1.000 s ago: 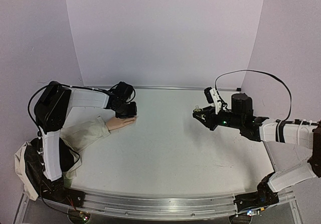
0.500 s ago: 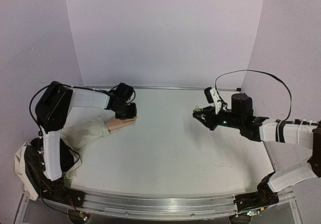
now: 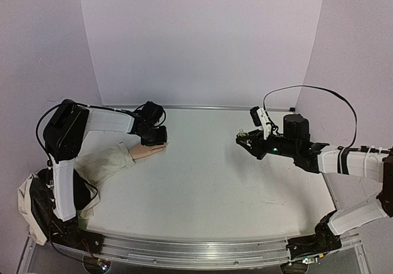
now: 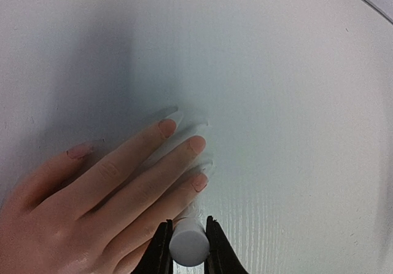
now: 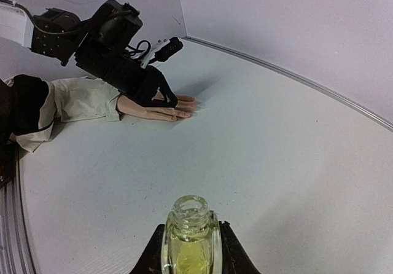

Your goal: Paint the nails

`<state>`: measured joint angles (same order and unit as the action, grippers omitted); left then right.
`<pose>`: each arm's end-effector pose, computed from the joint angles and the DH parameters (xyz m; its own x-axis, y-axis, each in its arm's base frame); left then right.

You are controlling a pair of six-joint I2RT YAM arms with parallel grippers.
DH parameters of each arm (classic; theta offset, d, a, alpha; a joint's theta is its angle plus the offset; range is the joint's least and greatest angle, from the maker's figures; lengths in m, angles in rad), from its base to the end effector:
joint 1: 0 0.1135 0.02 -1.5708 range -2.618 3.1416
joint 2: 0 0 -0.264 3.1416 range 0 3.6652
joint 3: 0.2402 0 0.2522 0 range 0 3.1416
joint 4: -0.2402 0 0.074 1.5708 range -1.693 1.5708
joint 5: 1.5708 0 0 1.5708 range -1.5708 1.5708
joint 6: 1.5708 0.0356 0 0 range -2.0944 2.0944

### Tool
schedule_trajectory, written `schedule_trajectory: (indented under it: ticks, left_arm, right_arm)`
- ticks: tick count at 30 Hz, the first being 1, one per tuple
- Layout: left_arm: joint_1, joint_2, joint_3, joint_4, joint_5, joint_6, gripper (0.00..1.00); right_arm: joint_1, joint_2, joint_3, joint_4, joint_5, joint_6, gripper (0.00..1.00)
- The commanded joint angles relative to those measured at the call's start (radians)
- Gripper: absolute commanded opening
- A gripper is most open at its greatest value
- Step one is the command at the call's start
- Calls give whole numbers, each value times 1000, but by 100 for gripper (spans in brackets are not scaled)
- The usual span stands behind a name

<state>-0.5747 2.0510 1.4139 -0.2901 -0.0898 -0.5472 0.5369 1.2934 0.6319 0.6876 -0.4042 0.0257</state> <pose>0.3712 -0.2366 0.1626 -0.8316 -0.0788 -0.5498 0.0744 0.9651 -0.2510 0.2373 0.1576 0.2671 0.0017 0.0285 -0.9996 -0.8084 0.5884 0.0154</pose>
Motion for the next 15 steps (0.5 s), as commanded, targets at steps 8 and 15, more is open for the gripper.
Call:
schedule_trajectory:
  ticks: [8,15]
  left_arm:
    - [5,7,37,-1,-5,10,0]
    - [5,12,43,-1,-2,10,0]
  right_arm:
    - [-5,-7,9,62,-23,8,0]
    - [-5,-8,8,62,-23,7,0]
